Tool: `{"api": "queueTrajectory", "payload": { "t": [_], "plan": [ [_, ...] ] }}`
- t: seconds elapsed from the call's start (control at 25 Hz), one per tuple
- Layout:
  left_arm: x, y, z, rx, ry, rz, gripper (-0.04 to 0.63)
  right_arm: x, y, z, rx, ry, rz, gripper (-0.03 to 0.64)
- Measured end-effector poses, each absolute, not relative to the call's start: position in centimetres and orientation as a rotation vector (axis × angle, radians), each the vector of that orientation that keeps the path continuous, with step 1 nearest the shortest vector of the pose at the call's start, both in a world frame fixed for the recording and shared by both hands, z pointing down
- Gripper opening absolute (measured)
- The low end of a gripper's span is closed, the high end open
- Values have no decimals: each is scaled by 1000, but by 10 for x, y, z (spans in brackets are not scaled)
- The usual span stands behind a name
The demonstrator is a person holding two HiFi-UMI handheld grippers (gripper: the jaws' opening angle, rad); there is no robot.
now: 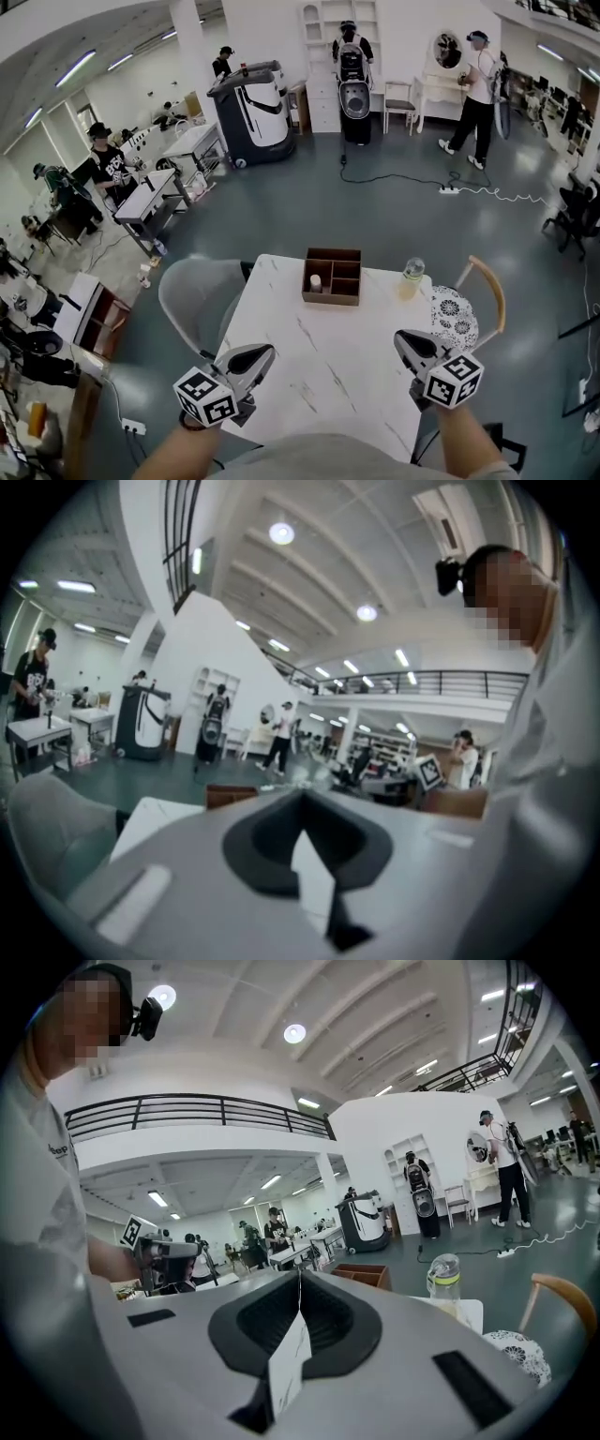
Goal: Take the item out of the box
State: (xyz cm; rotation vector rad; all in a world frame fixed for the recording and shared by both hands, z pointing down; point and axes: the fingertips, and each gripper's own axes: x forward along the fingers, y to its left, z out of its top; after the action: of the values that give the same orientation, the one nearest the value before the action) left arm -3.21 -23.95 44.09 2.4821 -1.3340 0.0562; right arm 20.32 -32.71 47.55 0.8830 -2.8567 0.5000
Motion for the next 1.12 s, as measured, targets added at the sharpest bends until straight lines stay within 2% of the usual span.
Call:
{"api": "queueTrajectory", "payload": {
  "t": [0.48,0.76,1.12],
  "plan": [
    [-57,-294,499,2506,-1153,194,2,157,-352,518,947,-2761,546,9],
    [-77,-354,518,2616,-1025,476,2,118,-347,542,985,-2700,610,9],
    [-67,-431,538,2672,-941,864,3,97,-361,560,939,-2697,611,9]
  ]
}}
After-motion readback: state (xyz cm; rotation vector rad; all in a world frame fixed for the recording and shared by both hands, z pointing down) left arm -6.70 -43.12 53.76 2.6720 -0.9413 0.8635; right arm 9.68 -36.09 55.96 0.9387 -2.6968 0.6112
